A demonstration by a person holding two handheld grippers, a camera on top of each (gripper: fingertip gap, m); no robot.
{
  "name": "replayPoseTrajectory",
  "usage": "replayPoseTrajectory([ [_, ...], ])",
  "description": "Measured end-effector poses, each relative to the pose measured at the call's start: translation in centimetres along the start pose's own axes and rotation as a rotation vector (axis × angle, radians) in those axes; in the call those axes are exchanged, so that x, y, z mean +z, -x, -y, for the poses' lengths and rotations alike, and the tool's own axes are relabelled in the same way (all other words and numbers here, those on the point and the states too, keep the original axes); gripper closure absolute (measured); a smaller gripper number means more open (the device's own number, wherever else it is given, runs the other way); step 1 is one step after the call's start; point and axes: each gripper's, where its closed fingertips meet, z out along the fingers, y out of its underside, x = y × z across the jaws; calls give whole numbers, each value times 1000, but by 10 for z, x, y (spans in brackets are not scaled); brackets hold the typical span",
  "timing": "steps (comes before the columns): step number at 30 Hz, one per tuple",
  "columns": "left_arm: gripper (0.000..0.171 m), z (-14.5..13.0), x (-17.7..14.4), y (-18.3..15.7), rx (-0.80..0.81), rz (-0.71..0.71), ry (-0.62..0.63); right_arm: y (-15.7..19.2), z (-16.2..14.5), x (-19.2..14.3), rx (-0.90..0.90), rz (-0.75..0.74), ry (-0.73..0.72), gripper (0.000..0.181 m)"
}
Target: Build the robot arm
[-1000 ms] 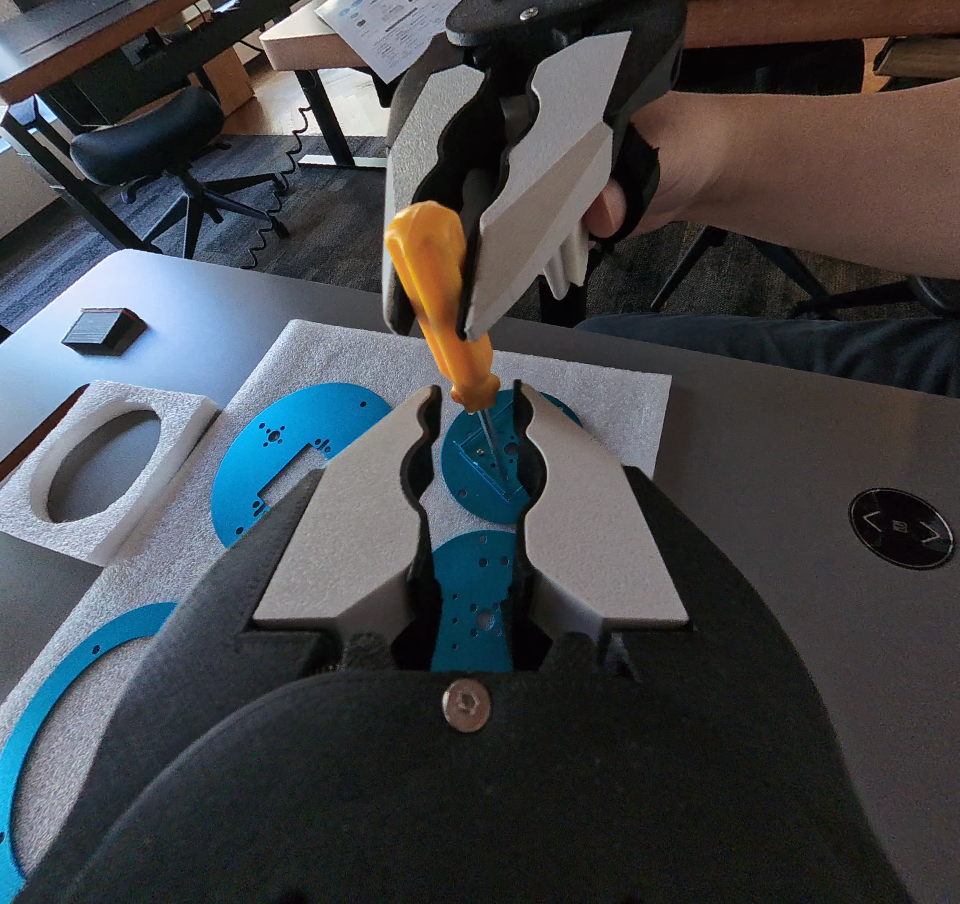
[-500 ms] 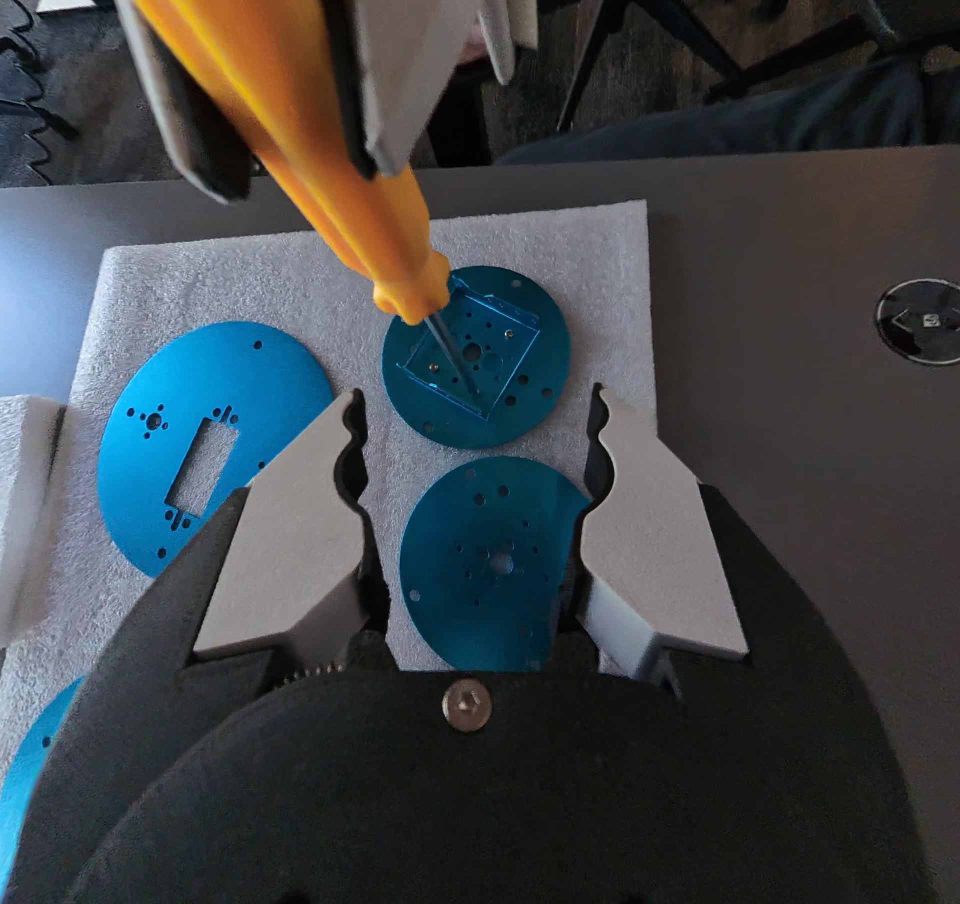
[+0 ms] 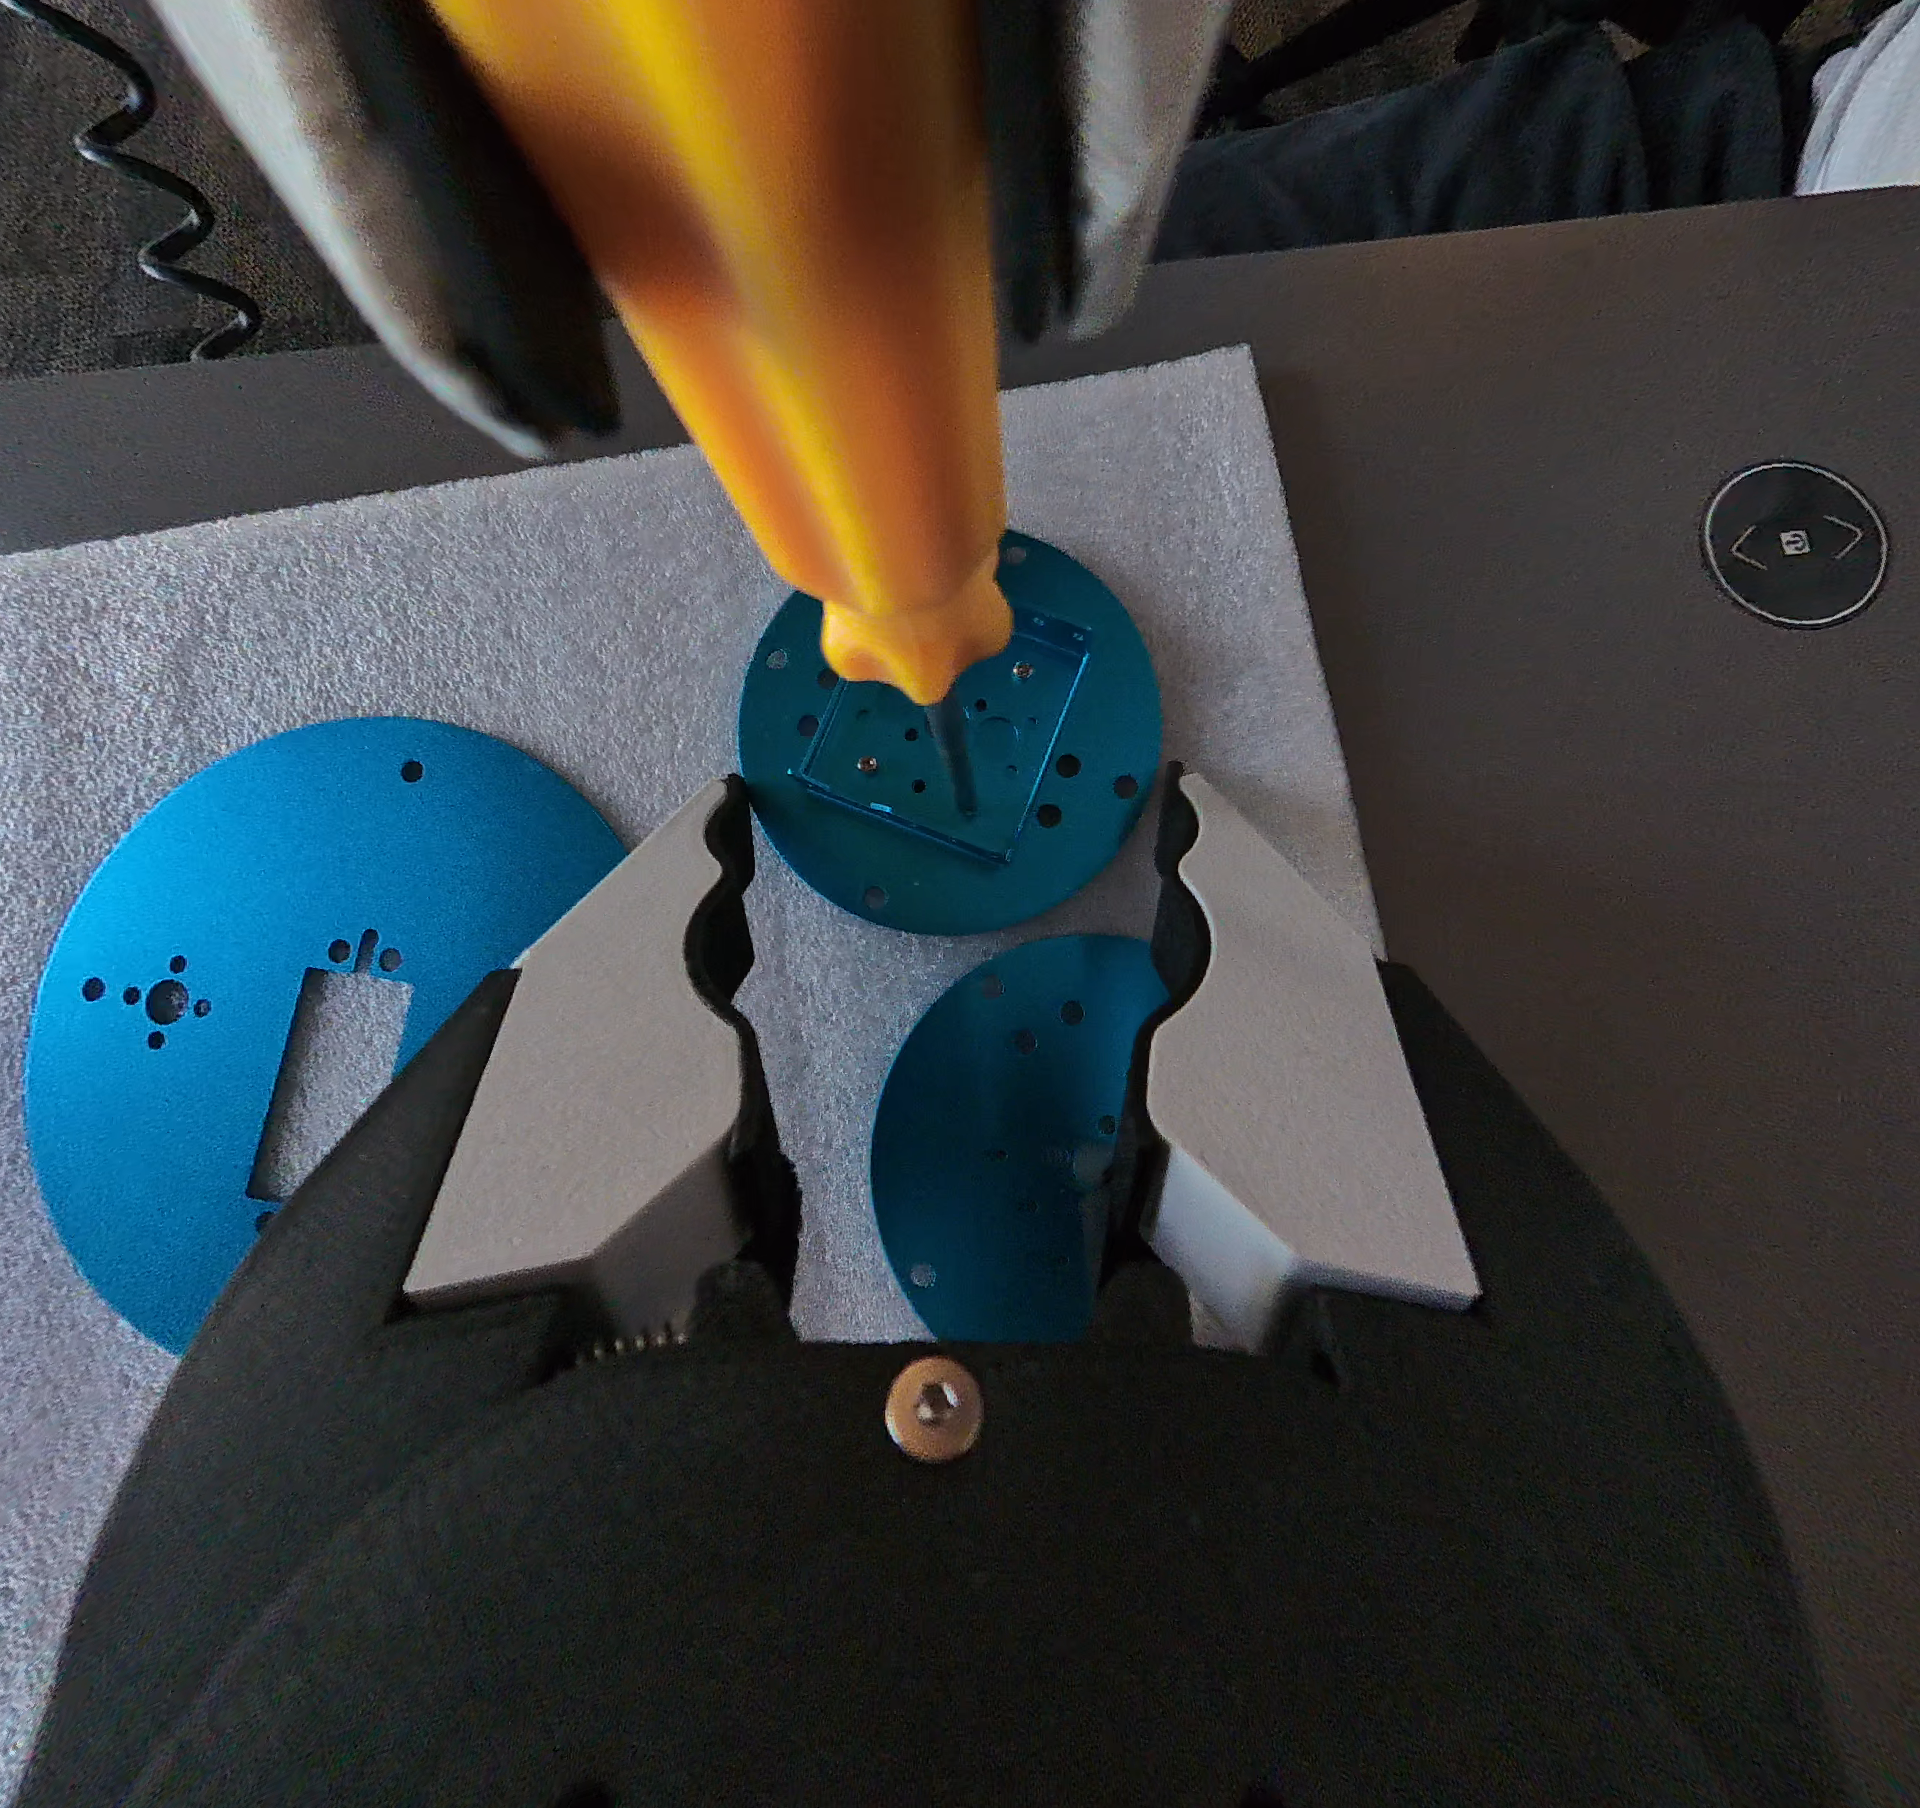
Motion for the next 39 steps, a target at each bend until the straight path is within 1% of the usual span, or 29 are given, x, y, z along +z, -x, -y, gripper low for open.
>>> replayPoseTrajectory([
  [1, 96, 0, -1, 1, 1, -4, 2, 0, 0, 0, -1, -2, 4, 166],
  [8, 95, -1, -1, 1, -6, -16, -4, -1, -1, -1, -5, -19, 24, 166],
  [24, 97, 0, -1, 2, 3, 13, -25, -3, -2, -2, -23, -51, 60, 166],
  [32, 98, 2, -3, 2, -54, -26, -24, -5, 0, -2, -27, -64, 78, 166],
  [36, 98, 4, -4, 3, -96, -68, -20, -11, 2, -2, 22, -71, 90, 167],
  [37, 99, 4, -5, 3, -107, -81, -19, -13, 3, -3, 34, -73, 95, 167],
  [38, 107, 7, -7, 2, -116, -101, -26, -15, 3, -3, 43, -78, 101, 166],
  [39, 107, 9, -8, 2, -128, -117, -35, -15, 7, -3, 57, -76, 90, 166],
])
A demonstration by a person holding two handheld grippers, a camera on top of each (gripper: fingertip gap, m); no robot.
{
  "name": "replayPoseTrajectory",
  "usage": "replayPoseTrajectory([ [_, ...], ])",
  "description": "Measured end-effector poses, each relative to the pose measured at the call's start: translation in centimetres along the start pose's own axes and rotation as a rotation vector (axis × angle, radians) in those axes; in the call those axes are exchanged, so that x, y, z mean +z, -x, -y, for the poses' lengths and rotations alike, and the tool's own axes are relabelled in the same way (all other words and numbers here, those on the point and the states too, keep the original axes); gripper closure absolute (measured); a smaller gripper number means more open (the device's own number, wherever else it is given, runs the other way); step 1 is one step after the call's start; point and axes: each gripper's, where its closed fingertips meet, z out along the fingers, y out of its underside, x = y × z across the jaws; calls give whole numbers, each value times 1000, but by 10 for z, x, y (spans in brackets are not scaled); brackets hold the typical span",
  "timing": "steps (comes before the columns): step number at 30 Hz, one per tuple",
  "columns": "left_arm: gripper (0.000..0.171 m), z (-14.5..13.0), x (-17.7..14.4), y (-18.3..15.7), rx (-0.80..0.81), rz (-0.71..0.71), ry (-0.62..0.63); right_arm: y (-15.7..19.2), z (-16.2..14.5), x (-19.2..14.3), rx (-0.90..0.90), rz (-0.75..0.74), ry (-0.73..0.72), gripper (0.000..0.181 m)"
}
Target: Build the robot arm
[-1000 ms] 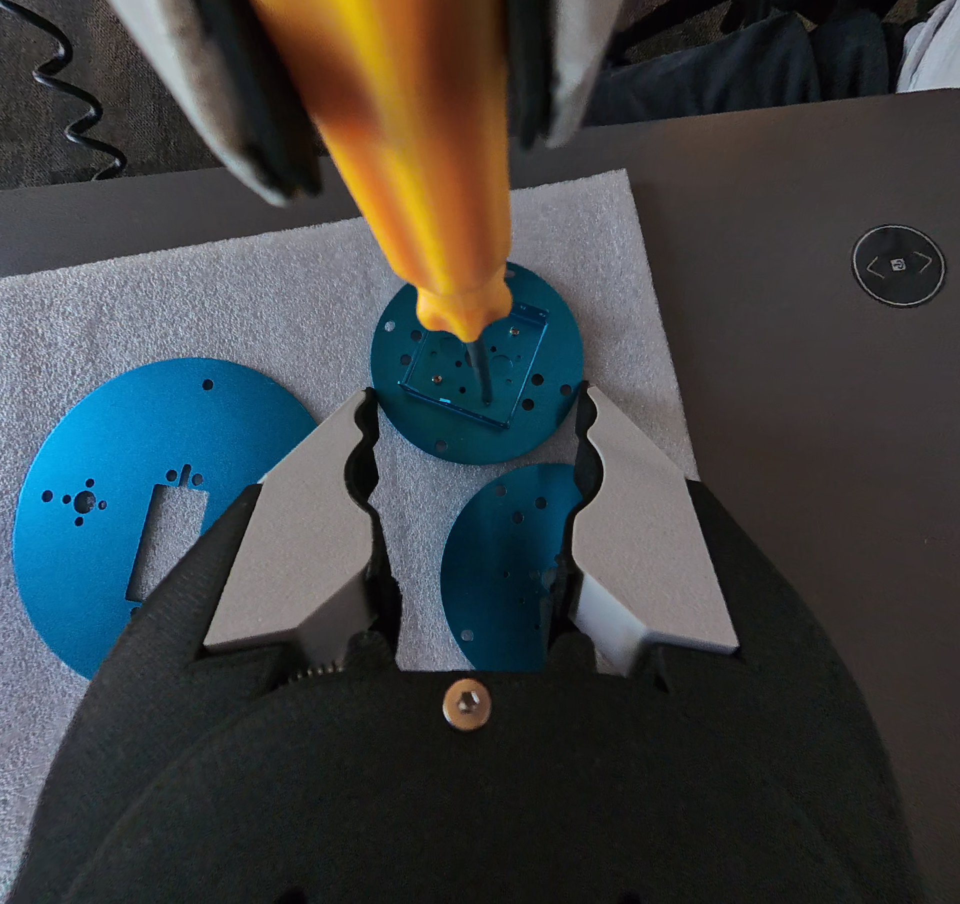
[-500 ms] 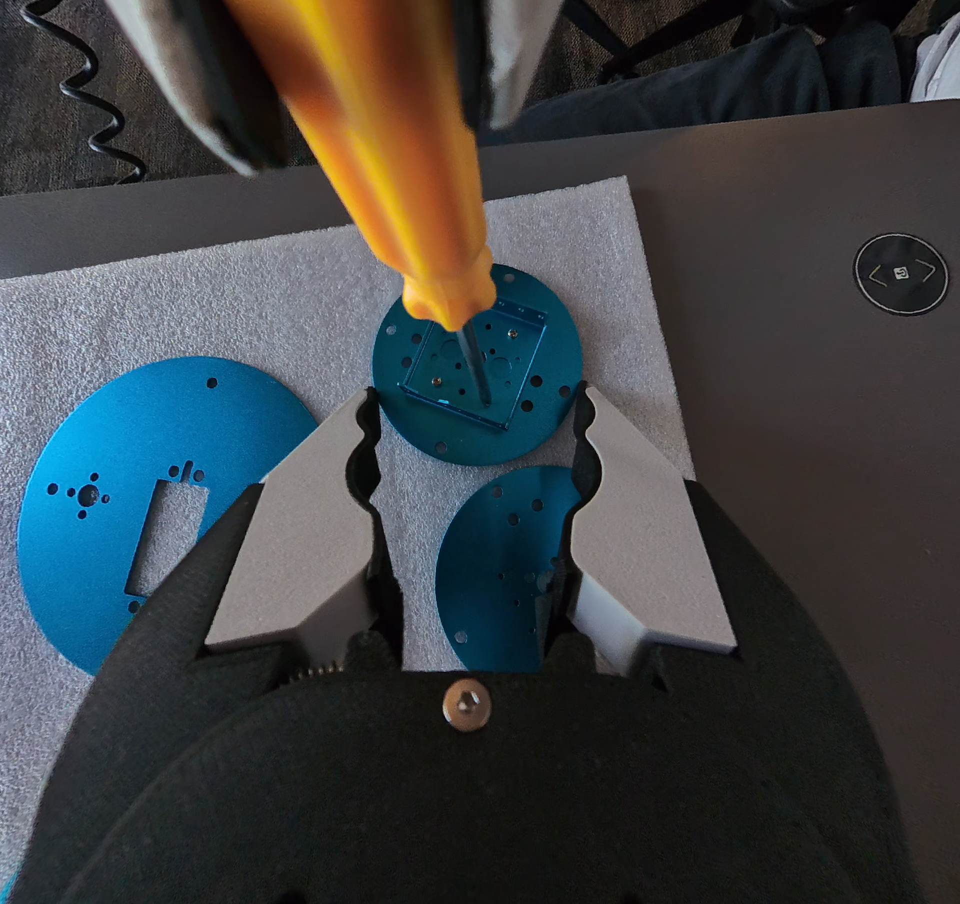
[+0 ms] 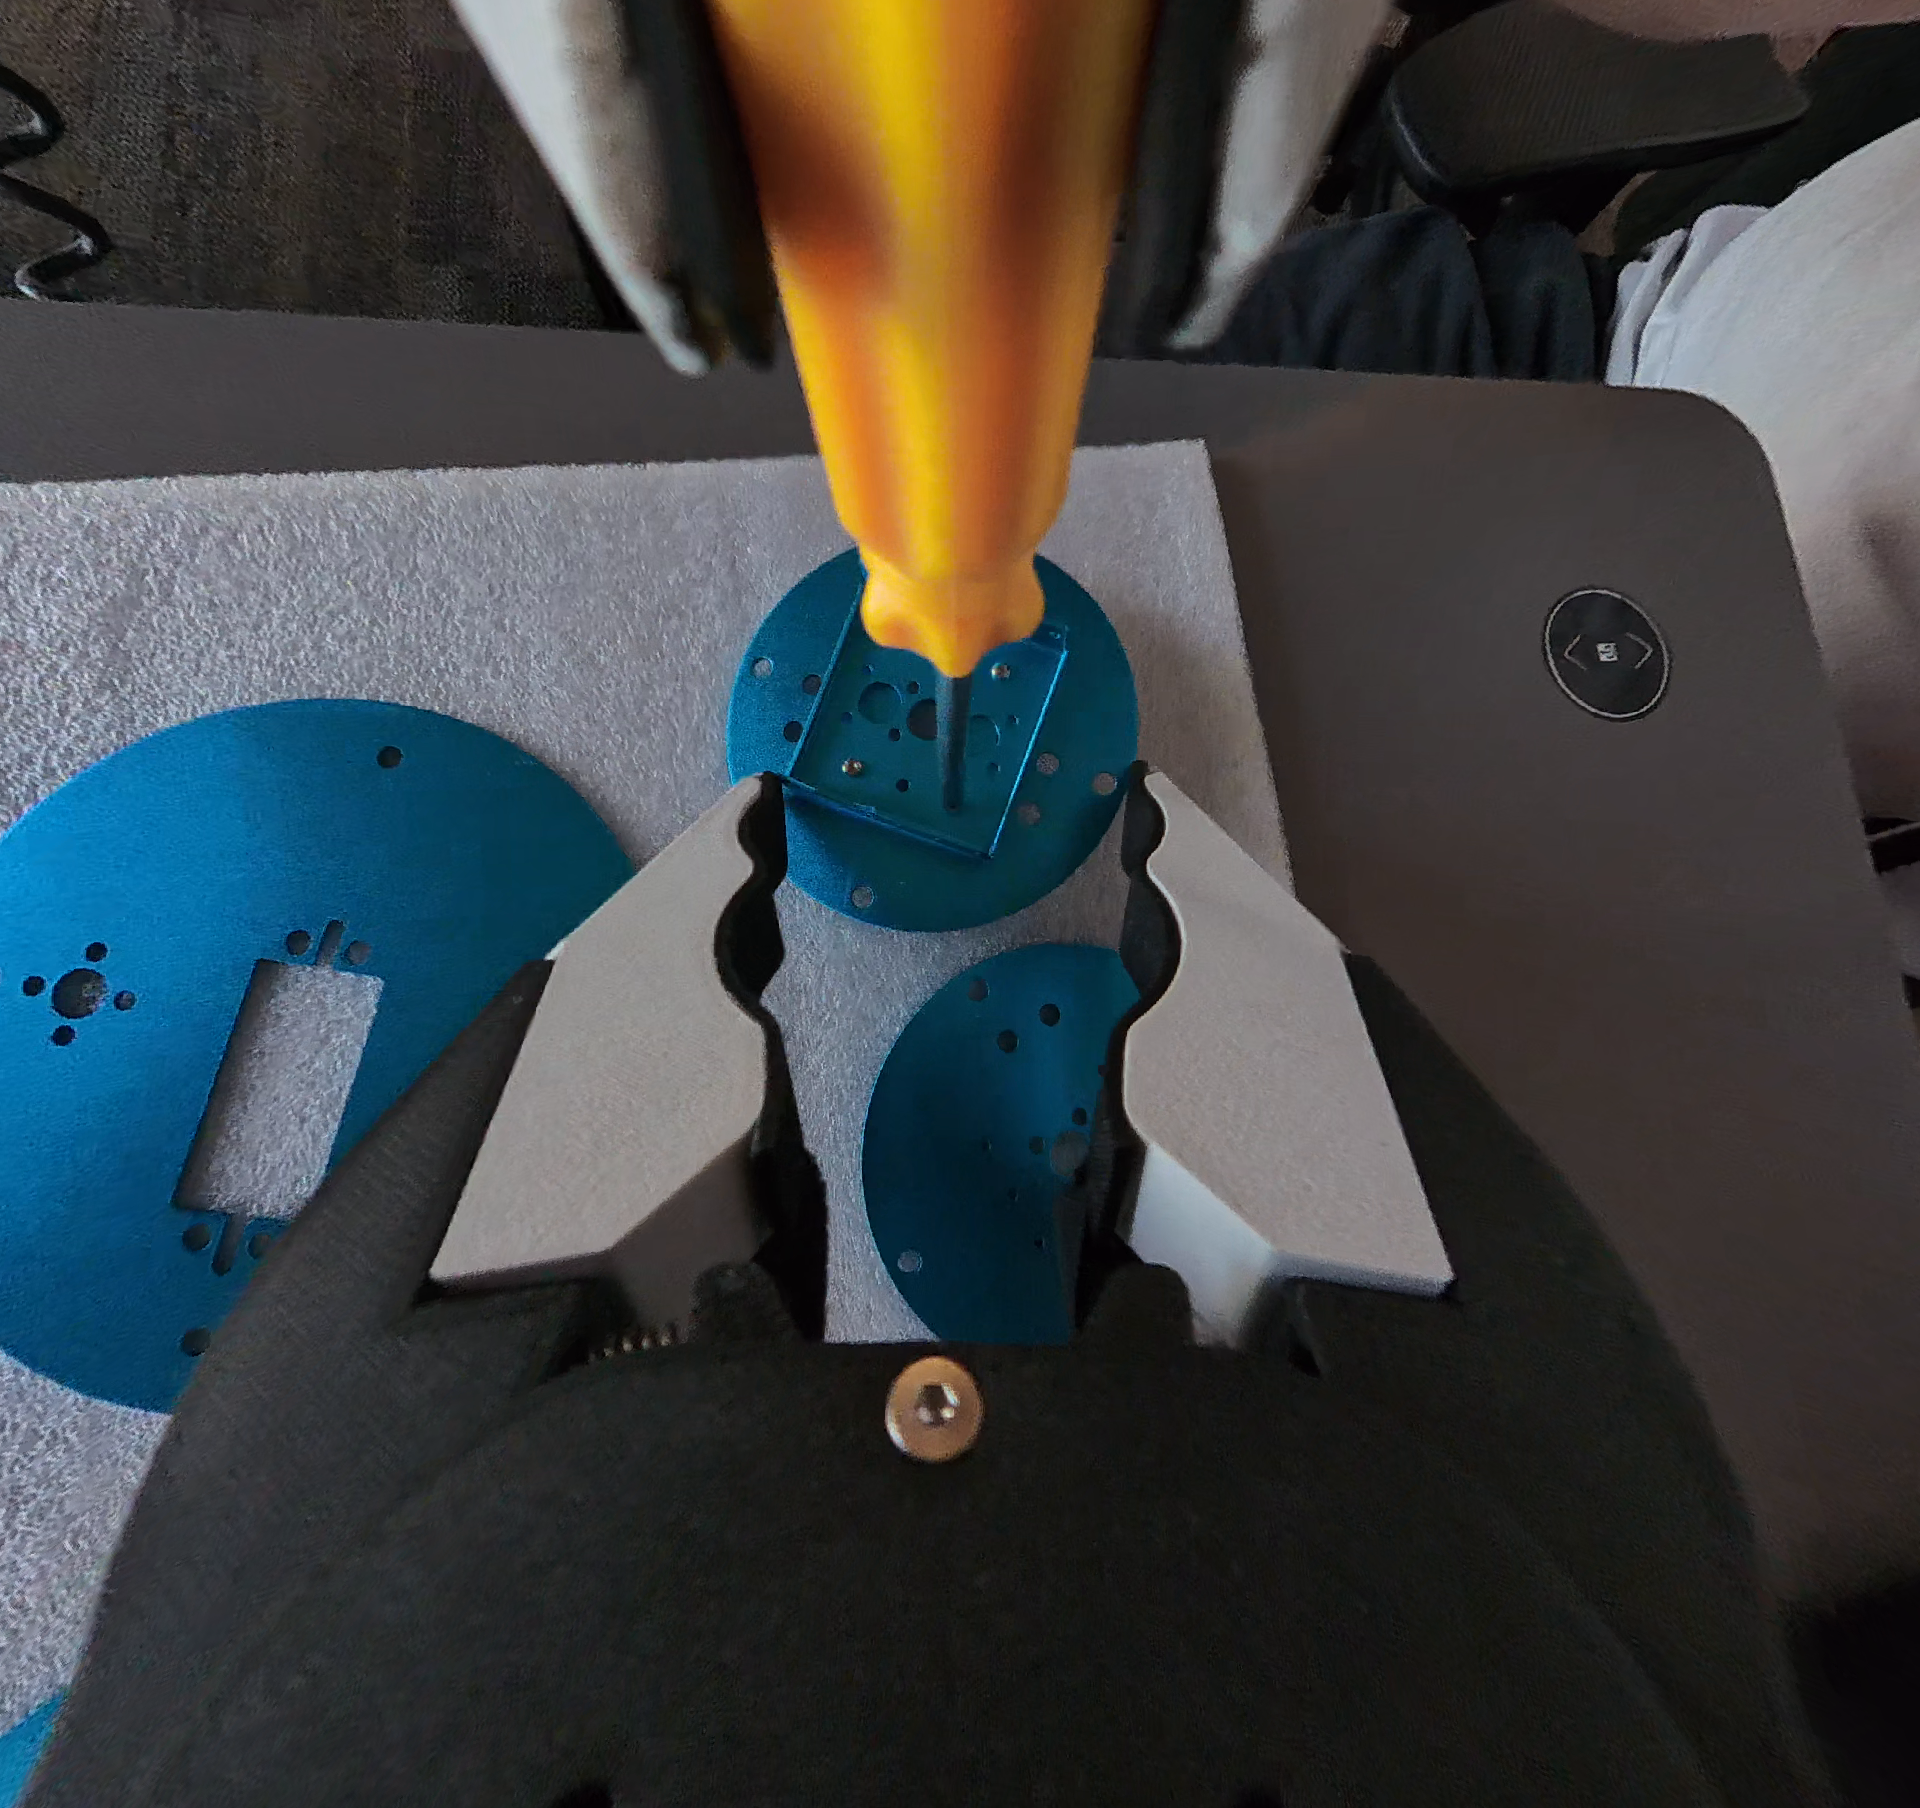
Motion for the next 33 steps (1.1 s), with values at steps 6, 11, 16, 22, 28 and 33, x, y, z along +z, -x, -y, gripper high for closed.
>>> replayPoseTrajectory([
  [6, 106, -2, -2, 3, -11, 6, -1, -8, -1, 0, 70, -17, 18, 166],
  [11, 96, -11, -3, 7, 56, 82, 14, -11, -10, -3, 54, -52, 54, 166],
  [16, 81, -13, -3, 8, 89, 129, 11, -9, -11, -7, 43, -52, 26, 166],
  [22, 87, -15, 3, 4, 131, 115, 21, -5, -10, -5, 20, -52, 31, 166],
  [28, 87, -15, 2, 2, 107, 101, -19, 3, 13, -13, -15, -91, -57, 166],
  [33, 88, -8, -3, 3, 88, 94, -74, -6, 31, -30, 16, -284, -206, 166],
])
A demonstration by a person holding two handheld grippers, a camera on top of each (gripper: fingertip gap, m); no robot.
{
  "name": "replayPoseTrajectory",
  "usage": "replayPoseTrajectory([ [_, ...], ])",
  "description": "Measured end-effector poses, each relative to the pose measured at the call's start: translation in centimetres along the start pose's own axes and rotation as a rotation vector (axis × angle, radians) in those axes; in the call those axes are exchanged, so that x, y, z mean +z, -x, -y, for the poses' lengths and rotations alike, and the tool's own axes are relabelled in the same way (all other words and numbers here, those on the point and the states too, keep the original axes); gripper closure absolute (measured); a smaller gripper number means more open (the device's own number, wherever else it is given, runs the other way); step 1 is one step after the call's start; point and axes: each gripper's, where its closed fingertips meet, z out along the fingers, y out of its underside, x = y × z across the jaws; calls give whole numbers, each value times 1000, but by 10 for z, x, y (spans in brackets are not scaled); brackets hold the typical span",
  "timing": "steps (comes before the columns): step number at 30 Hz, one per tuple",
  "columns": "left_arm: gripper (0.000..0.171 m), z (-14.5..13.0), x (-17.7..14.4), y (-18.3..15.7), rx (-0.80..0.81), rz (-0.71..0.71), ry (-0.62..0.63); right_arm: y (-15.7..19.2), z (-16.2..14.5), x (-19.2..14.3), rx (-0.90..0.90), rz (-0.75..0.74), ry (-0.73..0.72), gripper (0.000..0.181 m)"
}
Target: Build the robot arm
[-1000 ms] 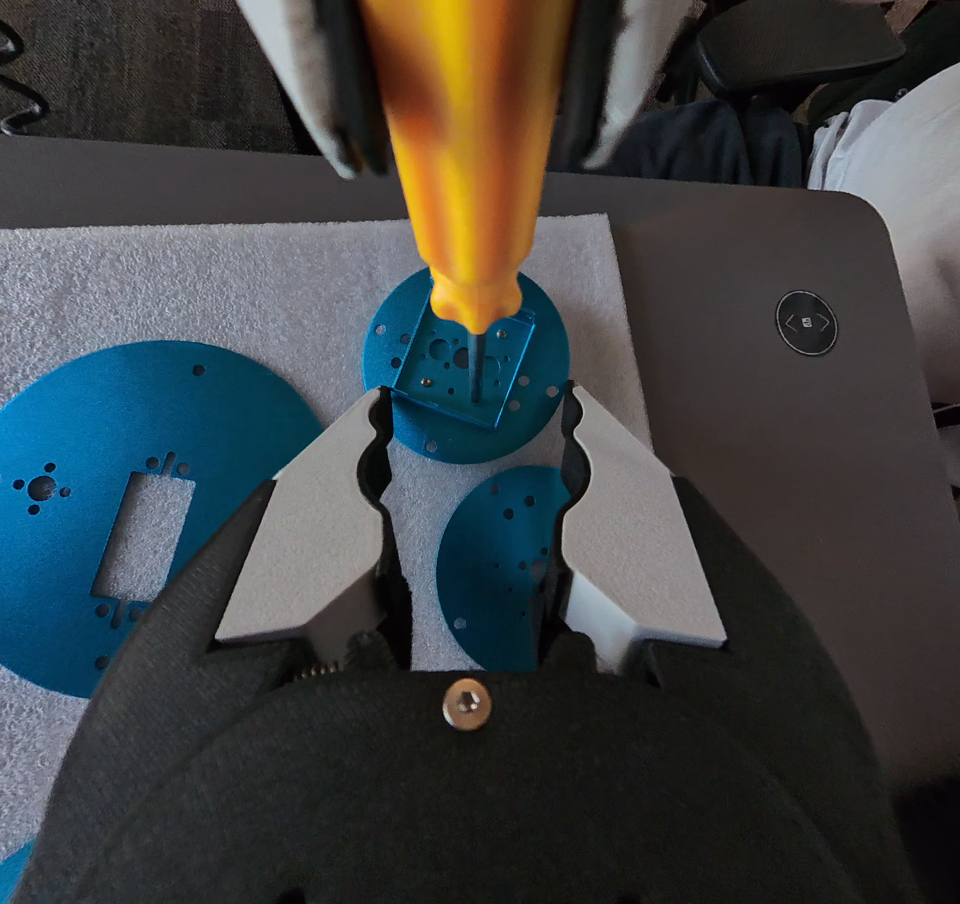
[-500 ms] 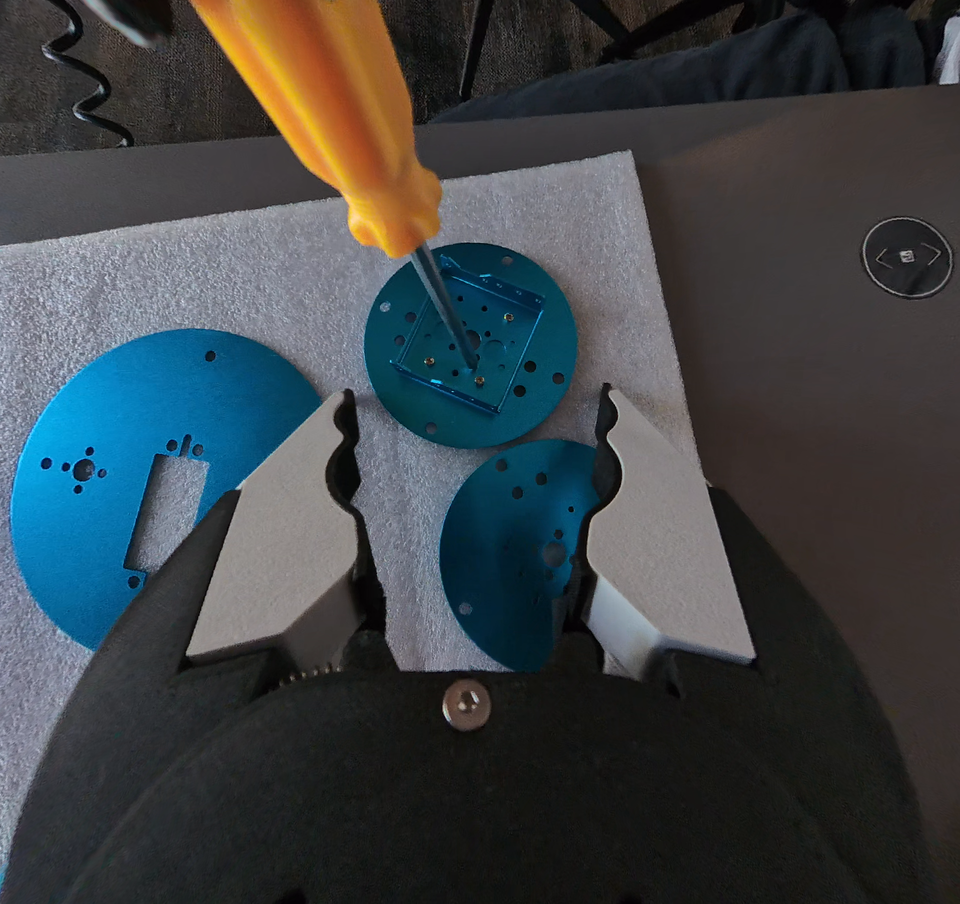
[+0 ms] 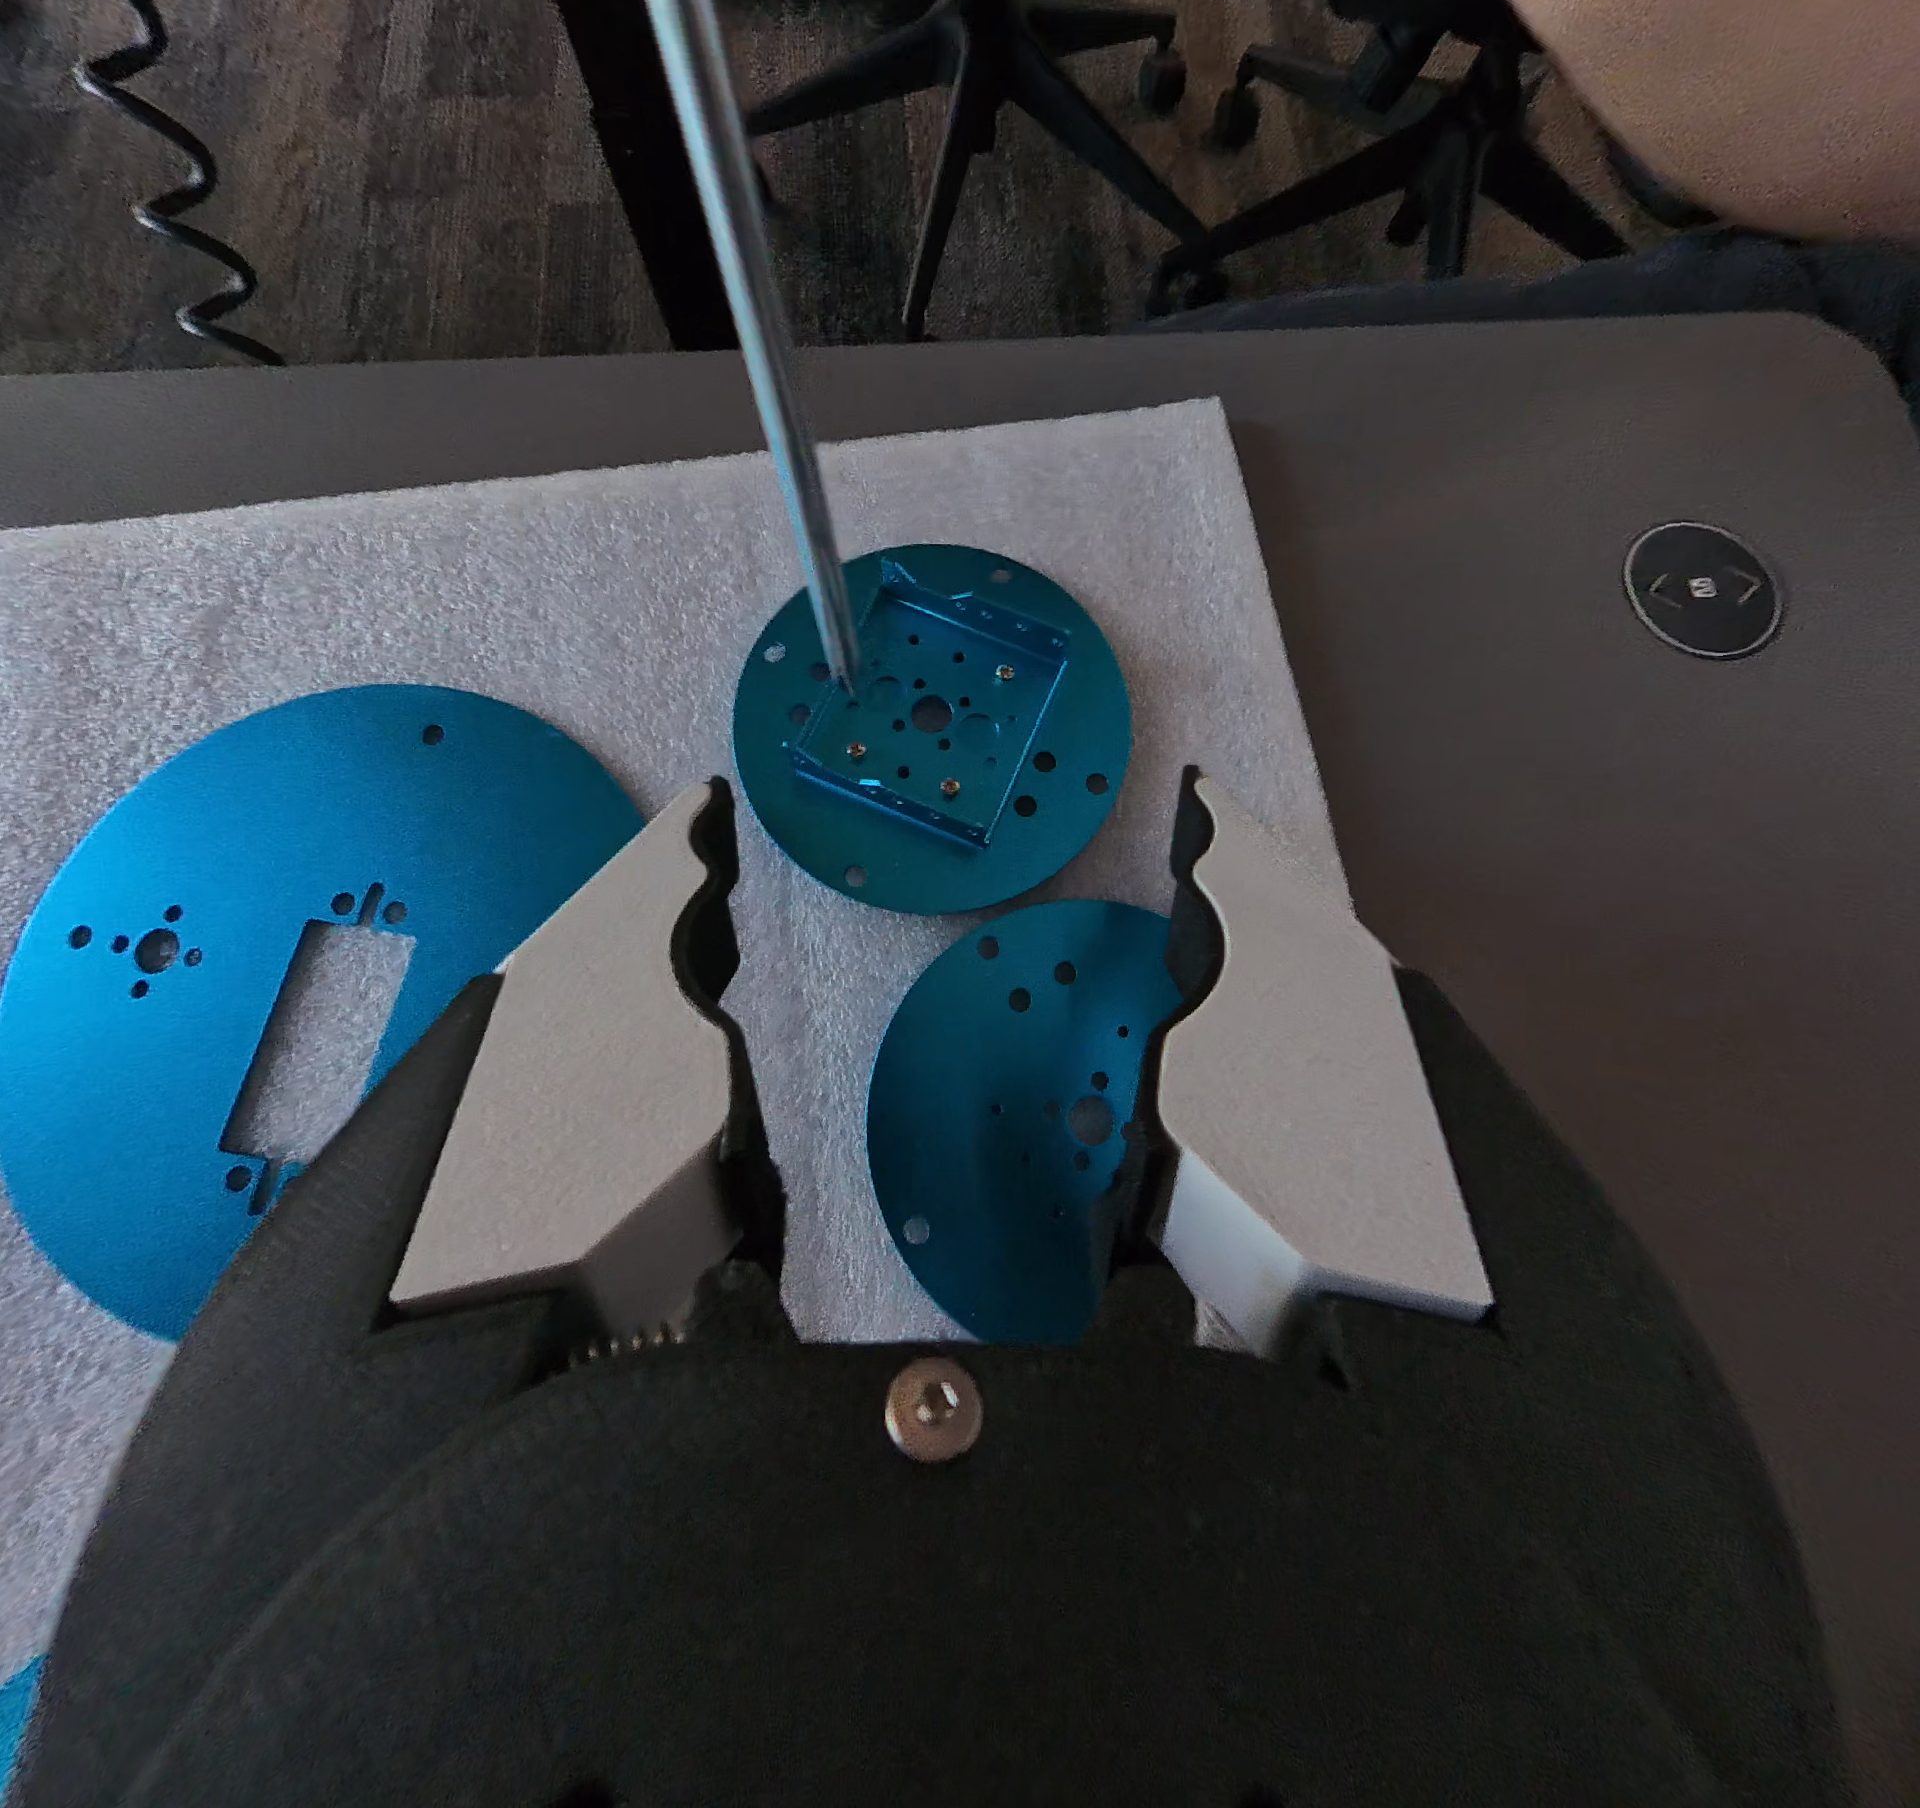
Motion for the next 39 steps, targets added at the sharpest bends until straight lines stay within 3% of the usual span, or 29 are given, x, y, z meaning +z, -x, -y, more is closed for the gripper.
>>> replayPoseTrajectory([
  [6, 87, -1, 10, -1, 30, -17, 25, -17, 39, -33, 133, -199, -338, 167],
  [12, 91, -2, 10, 1, 36, -13, 22, -39, 51, -40, 150, -412, -368, 166],
  [15, 91, -2, 11, 2, 41, -4, 20, -21, 38, -25, 61, -331, -344, 166],
  [18, 93, -3, 10, 2, 45, 7, 39, 6, 42, -27, 29, -177, -373, 167],
  [22, 94, -3, 10, 2, 22, 34, 35, 1, 21, -13, -64, -239, -175, 167],
  [28, 96, -2, 10, 2, 11, 61, 10, 17, 3, 1, -132, -208, 10, 167],
  [33, 96, -2, 10, 2, 9, 59, 14, 20, -1, 14, -144, -202, 38, 167],
  [39, 96, -2, 9, 3, 6, 54, 1, 20, 0, 5, -168, -226, 26, 166],
])
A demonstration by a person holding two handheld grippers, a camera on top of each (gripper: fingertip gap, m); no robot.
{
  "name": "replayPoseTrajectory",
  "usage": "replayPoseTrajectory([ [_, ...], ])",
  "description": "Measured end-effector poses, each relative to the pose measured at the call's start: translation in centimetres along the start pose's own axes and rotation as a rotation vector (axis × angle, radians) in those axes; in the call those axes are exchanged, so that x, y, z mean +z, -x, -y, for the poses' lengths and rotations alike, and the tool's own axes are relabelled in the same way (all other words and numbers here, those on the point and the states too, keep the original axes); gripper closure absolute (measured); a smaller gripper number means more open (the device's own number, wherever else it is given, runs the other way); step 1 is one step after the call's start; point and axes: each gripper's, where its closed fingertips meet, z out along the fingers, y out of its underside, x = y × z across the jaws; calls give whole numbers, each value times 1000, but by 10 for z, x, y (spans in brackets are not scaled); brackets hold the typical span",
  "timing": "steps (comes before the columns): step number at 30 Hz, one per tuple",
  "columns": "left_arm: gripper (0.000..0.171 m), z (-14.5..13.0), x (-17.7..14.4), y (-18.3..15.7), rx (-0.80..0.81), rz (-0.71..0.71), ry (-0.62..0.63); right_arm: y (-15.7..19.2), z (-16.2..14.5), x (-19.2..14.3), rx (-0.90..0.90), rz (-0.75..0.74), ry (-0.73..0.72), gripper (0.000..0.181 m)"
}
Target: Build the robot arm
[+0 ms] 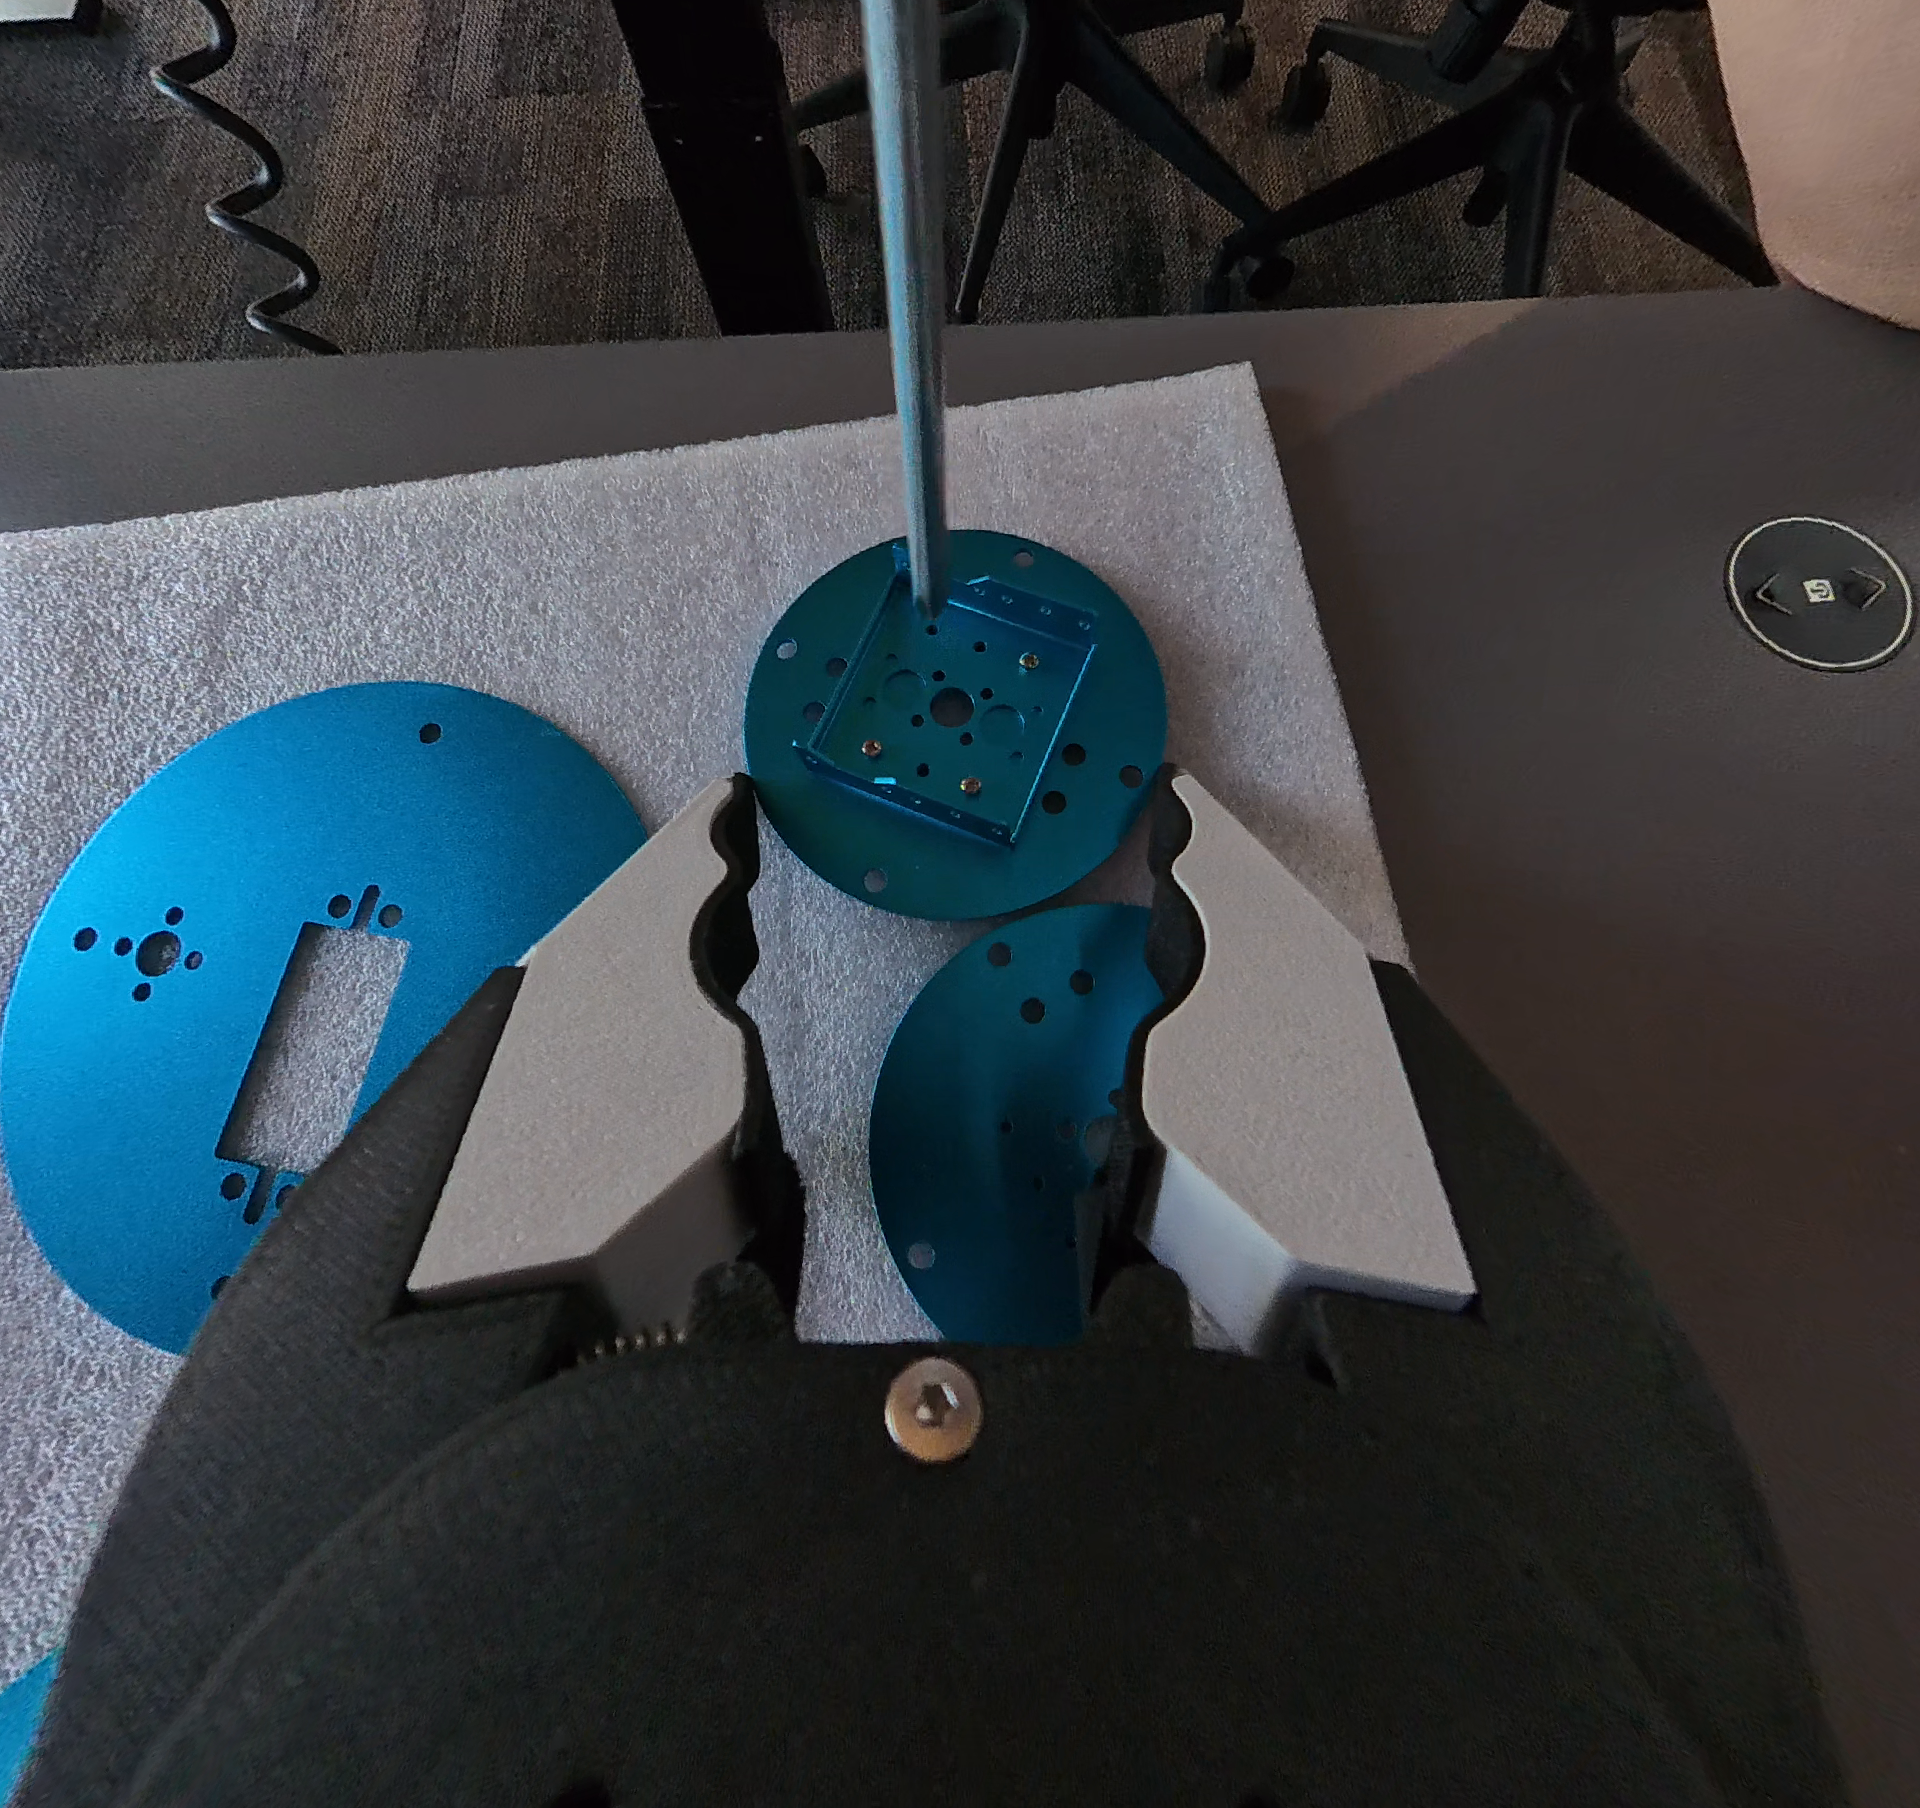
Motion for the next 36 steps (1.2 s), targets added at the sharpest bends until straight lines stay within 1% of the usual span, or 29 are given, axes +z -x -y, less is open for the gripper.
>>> replayPoseTrajectory([
  [3, 96, 0, 0, 0, 2, 5, 1, -1, 0, -2, 27, 19, -26, 166],
  [5, 97, 0, 0, 0, 5, -4, 1, -1, -5, 2, 50, 26, -14, 167],
  [11, 97, 2, 2, 7, -18, 17, -12, 1, -7, 9, 8, -29, 17, 167],
  [13, 97, 2, 1, 7, 8, 48, -4, 0, -8, 9, -2, -68, 23, 167],
  [15, 97, 2, 0, 6, 13, 65, 4, 0, -3, 5, -12, -85, -5, 166],
  [17, 97, 2, 1, 6, 9, 57, 5, 1, 2, 2, 28, -64, -55, 166],
  [19, 97, 1, 1, 6, -10, 42, 3, 0, 2, 1, 62, -44, -74, 166],
  [23, 98, 2, 1, 6, 9, 47, 7, -5, -10, 3, 66, -52, -19, 166],
  [26, 98, 2, 2, 6, -8, 41, 2, -4, -13, 3, 59, -54, 4, 166],
  [28, 98, 2, 2, 6, -21, 34, 10, 0, -16, 4, 74, -26, 22, 166],
  [31, 98, 3, 1, 7, -16, 41, 20, -3, -22, 7, 74, -38, 46, 166],
  [36, 99, 5, 0, 5, 51, 64, 30, -4, -18, 6, 78, -52, 26, 166],
])
